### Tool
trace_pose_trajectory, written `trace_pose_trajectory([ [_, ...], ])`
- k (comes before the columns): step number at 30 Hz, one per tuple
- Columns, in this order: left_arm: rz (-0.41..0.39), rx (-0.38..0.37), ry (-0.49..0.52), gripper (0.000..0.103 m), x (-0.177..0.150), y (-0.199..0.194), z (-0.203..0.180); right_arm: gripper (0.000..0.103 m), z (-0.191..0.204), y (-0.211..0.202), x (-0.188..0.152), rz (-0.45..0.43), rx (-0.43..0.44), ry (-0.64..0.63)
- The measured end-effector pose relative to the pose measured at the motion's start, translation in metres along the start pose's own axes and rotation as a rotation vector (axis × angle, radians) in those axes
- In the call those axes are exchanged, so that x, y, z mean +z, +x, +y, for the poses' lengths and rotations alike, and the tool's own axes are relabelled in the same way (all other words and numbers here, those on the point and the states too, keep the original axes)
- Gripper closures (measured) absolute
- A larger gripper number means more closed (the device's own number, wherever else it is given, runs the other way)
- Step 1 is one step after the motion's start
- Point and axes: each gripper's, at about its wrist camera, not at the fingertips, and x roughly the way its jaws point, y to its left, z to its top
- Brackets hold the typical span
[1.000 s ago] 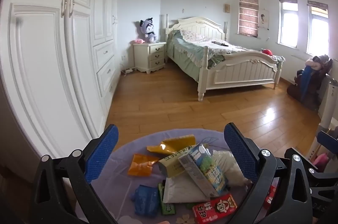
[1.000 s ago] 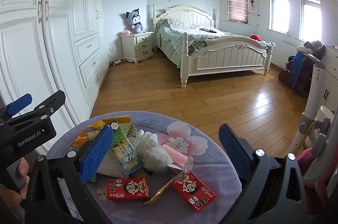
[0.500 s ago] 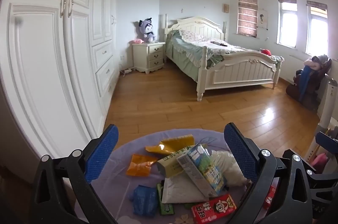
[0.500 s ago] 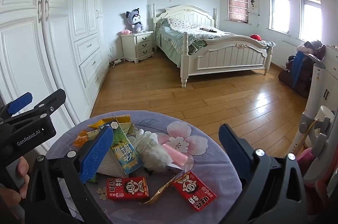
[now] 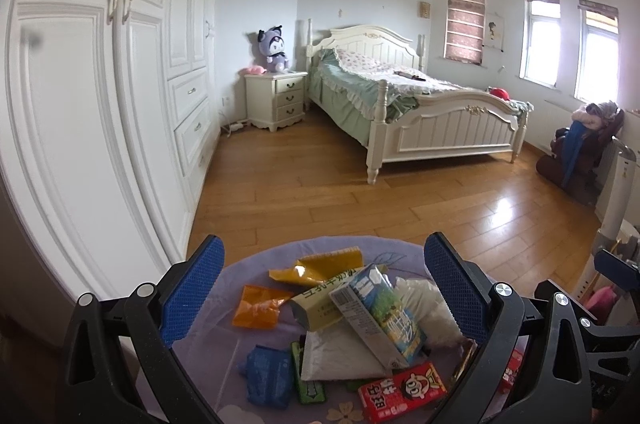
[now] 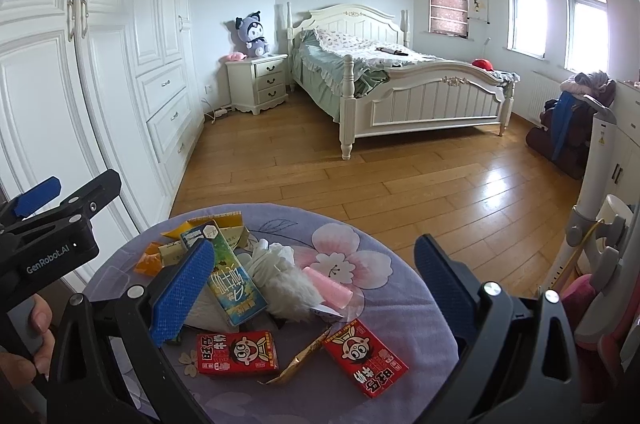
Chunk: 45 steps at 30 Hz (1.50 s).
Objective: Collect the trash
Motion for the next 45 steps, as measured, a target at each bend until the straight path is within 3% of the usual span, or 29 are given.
trace_pose_trajectory([
  [10,0.033,-0.049,0.024,0.005,-0.0008,0.0044,-0.0052,0.004,0.0000,0.0003,-0.0010,0.006,-0.003,-0.003],
  [45,0.034,-0.037,0.047,0.005,-0.0005,0.0039,-0.0049,0.004,0.0006,0.0019,0.0020,0.019,-0.047,-0.004],
])
